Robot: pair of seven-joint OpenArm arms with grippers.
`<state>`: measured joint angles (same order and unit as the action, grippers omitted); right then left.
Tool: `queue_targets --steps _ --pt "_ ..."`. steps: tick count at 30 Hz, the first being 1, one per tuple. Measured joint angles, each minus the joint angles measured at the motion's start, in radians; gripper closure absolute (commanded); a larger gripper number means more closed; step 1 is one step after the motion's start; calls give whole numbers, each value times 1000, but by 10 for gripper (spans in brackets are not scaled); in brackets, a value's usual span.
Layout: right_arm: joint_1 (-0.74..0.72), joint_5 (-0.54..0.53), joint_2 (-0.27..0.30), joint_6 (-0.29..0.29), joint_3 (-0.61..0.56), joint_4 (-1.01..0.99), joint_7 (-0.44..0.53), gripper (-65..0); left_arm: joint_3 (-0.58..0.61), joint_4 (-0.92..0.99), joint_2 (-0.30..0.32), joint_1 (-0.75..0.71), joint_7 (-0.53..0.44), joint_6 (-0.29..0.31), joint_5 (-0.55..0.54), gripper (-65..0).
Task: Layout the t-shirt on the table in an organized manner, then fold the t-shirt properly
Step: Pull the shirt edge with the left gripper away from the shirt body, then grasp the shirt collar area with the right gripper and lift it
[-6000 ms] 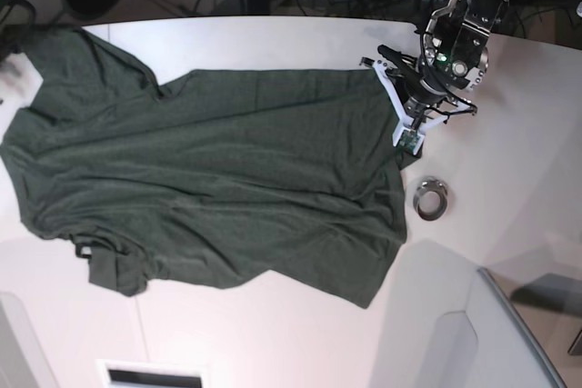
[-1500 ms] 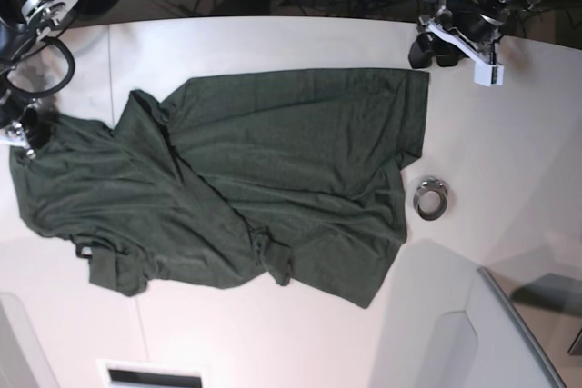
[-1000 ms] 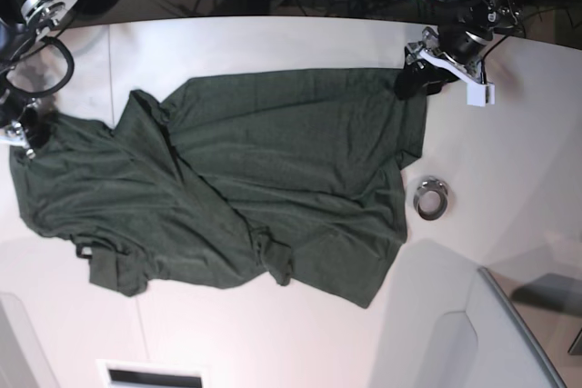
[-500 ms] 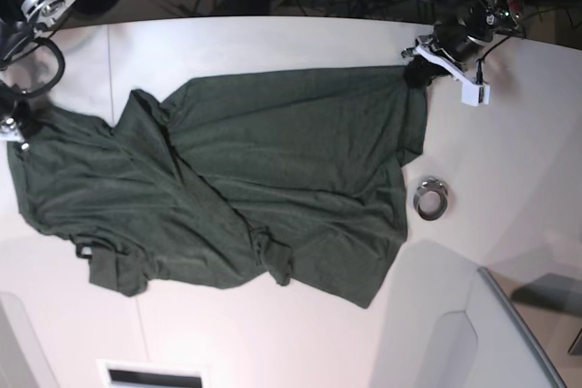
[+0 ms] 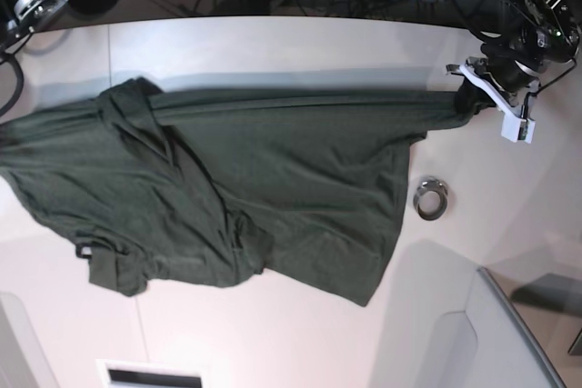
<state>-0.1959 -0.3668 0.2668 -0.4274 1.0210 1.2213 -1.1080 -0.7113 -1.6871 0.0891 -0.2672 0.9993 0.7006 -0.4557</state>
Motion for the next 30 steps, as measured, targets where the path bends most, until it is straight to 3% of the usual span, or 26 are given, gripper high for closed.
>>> queue_targets --steps 2,3,5,9,17,22,25,30 --pt "1 0 8 8 0 0 -4 0 6 2 9 -2 0 0 0 0" --pt "6 0 8 51 -13 0 -4 0 8 5 10 -3 0 1 -2 0" --pt "31 11 10 78 -83 0 17 0 8 27 9 -4 0 1 3 0" --pt "56 -1 -9 79 -159 -73 122 0 8 68 8 -18 -1 0 10 0" --pt "110 7 -8 97 -140 -116 129 0 50 68 26 -93 -3 -4 11 0" --pt "125 0 -10 194 -143 -115 139 0 85 68 64 -105 -14 -4 18 0" --pt "142 6 -16 209 -143 -117 137 0 127 68 48 -108 -14 -4 95 0" --pt "133 0 -15 282 -142 -117 144 -5 158 64 14 -113 -13 -4 166 0"
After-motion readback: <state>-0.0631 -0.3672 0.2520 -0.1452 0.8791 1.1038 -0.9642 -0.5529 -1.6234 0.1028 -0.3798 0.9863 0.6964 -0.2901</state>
